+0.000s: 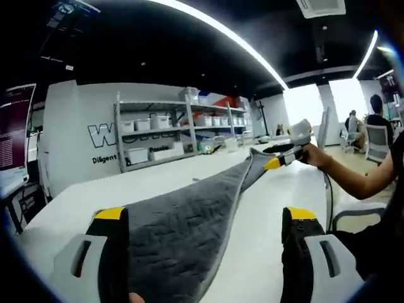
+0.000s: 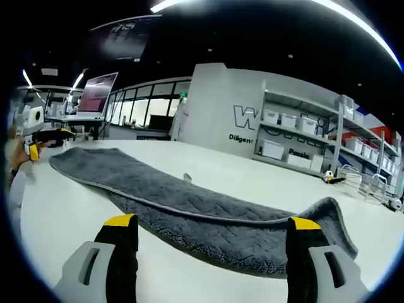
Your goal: Open the folded towel by lifting each exposed corner and separating the folded layers until the towel lies flat within the target outline without major curled edges
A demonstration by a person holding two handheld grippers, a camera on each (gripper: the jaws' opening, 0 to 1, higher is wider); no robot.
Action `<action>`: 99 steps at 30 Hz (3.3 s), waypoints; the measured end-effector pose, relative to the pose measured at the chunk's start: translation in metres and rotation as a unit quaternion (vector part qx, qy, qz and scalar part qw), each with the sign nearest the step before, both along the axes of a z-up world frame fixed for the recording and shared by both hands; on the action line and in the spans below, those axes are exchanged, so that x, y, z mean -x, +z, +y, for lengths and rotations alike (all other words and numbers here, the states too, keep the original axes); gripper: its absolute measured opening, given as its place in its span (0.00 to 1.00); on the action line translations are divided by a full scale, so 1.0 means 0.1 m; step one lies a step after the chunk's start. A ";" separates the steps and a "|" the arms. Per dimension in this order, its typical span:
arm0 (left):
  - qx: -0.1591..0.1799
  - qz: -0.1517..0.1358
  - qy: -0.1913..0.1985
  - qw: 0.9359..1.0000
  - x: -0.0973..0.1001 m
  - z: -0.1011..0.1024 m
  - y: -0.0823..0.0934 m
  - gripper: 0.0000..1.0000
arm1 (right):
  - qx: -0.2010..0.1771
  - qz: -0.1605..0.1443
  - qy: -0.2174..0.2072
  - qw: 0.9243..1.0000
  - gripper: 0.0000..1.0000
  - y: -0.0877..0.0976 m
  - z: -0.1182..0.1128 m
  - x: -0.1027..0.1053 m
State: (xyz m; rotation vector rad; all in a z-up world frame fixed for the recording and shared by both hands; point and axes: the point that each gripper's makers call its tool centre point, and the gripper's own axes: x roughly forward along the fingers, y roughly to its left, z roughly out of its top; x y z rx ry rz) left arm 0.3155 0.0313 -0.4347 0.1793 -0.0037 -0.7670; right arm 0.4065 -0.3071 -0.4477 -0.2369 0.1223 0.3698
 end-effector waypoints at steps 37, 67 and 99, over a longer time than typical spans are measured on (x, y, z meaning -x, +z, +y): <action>-0.006 0.028 0.007 1.000 0.00 -0.16 -0.03 0.92 | 0.336 0.025 0.102 0.936 0.37 -0.16 0.09 -0.49; 0.011 0.028 0.011 0.999 0.03 -0.07 0.01 0.88 | 0.351 0.045 0.132 0.926 0.00 -0.34 0.22 -0.48; 0.011 0.059 0.005 0.998 0.11 -0.11 -0.14 0.97 | 0.337 0.030 0.155 0.928 0.00 -0.23 0.30 0.32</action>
